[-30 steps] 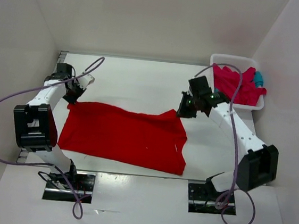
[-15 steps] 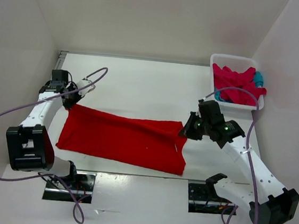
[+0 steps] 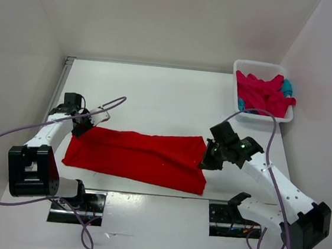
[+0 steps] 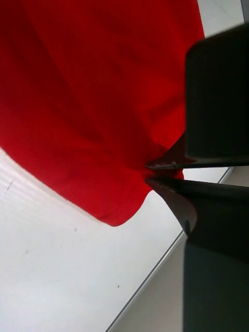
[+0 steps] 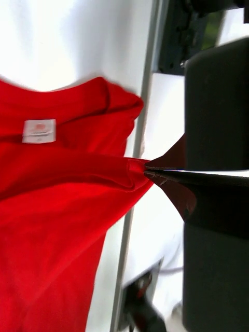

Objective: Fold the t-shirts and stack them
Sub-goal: Fold the other side of the tshirt into a rectangle

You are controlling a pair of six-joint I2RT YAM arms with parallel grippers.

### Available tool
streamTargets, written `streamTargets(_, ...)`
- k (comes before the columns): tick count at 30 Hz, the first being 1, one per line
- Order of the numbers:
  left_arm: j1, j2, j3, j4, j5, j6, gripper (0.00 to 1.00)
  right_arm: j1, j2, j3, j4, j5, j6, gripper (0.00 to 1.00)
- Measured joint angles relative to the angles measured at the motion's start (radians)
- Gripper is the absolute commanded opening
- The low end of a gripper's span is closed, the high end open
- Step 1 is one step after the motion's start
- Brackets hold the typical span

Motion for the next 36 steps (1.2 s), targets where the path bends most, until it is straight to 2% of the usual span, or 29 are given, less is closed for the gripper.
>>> streamTargets(6,-0.005,-0.004,-0.033,0.012,-0.036,0.022,0.18,0.127,0.145,0.001,-0.043,0.043,0.022,0.00)
streamTargets(10,-0.005,-0.005,-0.025,0.014,-0.041,0.018,0.18,0.137,0.165,0.001,-0.062,0.058,0.025,0.00)
streamTargets(13,-0.004,-0.008,0.003,0.006,-0.034,0.016,0.22,0.137,0.173,0.008,-0.074,0.066,0.025,0.00)
streamTargets(14,-0.004,-0.011,0.012,0.006,-0.033,0.016,0.24,0.137,0.180,0.011,-0.075,0.068,0.024,0.07)
streamTargets(15,-0.003,-0.014,0.013,0.010,-0.032,0.016,0.27,0.137,0.189,0.014,-0.078,0.069,0.023,0.43)
streamTargets(16,-0.003,-0.019,0.012,0.008,-0.032,0.019,0.29,0.137,0.199,0.014,-0.078,0.068,0.024,0.55)
streamTargets(17,-0.003,-0.021,0.008,0.007,-0.033,0.020,0.31,0.138,0.211,0.015,-0.081,0.068,0.011,0.60)
streamTargets(21,-0.003,-0.026,-0.026,-0.009,-0.041,0.021,0.40,0.142,0.248,0.035,-0.091,0.049,-0.042,0.63)
streamTargets(24,-0.003,-0.028,-0.035,-0.019,-0.053,0.021,0.40,0.142,0.248,0.119,-0.092,0.039,-0.070,0.64)
streamTargets(28,0.003,-0.034,-0.034,-0.019,-0.078,0.019,0.40,0.143,0.270,0.225,-0.013,0.027,-0.093,0.68)
streamTargets(31,0.013,-0.049,-0.028,-0.020,-0.101,0.015,0.42,0.145,0.375,0.270,0.072,0.032,-0.109,0.71)
streamTargets(35,0.017,-0.068,-0.024,-0.013,-0.141,0.016,0.50,0.161,0.574,0.322,0.134,0.064,-0.142,0.75)
streamTargets(36,0.017,-0.068,-0.024,-0.012,-0.152,0.016,0.54,0.180,0.671,0.342,0.167,0.090,-0.157,0.75)
